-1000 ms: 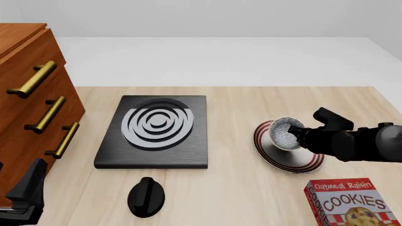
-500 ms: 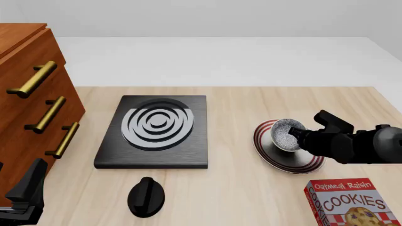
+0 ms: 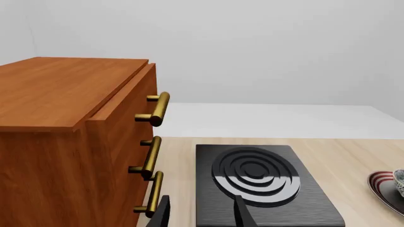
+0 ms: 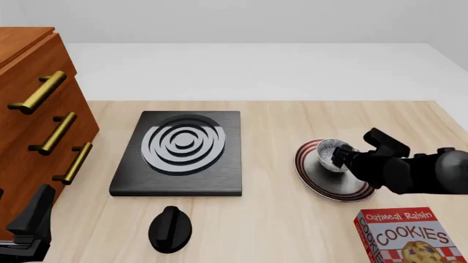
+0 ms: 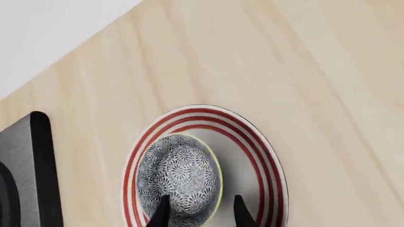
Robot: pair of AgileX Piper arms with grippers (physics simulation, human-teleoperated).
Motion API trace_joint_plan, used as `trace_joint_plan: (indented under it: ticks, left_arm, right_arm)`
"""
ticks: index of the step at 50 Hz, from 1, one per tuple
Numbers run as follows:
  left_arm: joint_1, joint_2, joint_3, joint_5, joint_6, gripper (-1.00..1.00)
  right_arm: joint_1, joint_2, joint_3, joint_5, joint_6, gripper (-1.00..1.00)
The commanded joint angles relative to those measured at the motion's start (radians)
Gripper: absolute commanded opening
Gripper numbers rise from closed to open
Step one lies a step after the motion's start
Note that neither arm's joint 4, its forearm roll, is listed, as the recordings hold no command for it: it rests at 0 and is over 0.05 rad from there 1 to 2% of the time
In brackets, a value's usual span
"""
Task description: Pick the akita bowl on the ramekin and place it on the plate.
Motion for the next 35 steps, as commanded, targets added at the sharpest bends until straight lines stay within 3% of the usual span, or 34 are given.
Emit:
trace_joint_plan:
  ticks: [1, 9, 18, 24, 25, 30, 35]
  left_arm:
    - [0.000, 0.000, 0.005, -0.005, 0.000, 1.00]
    - [-0.001, 0.002, 0.002, -0.003, 0.001, 1.00]
    - [-0.004, 0.000, 0.004, -0.005, 0.004, 1.00]
    - [-0.005, 0.001, 0.009, -0.009, 0.008, 1.00]
    - [-0.005, 0.002, 0.002, -0.003, 0.010, 1.00]
    - [-0.006, 0.001, 0.001, -0.002, 0.012, 1.00]
    - [-0.006, 0.001, -0.001, 0.000, 0.014, 1.00]
  right_arm:
    - [0.009, -0.058, 0.018, 0.017, 0.013, 1.00]
    - [-0.020, -0.155, 0.027, 0.072, -0.009, 1.00]
    - [-0.036, -0.428, 0.074, 0.210, -0.016, 1.00]
    - [-0.011, -0.724, 0.041, 0.415, -0.065, 1.00]
    - [-0.013, -0.821, 0.016, 0.495, -0.072, 1.00]
    - [-0.012, -0.978, -0.043, 0.631, -0.095, 1.00]
    - [-0.039, -1.145, -0.151, 0.789, -0.180, 1.00]
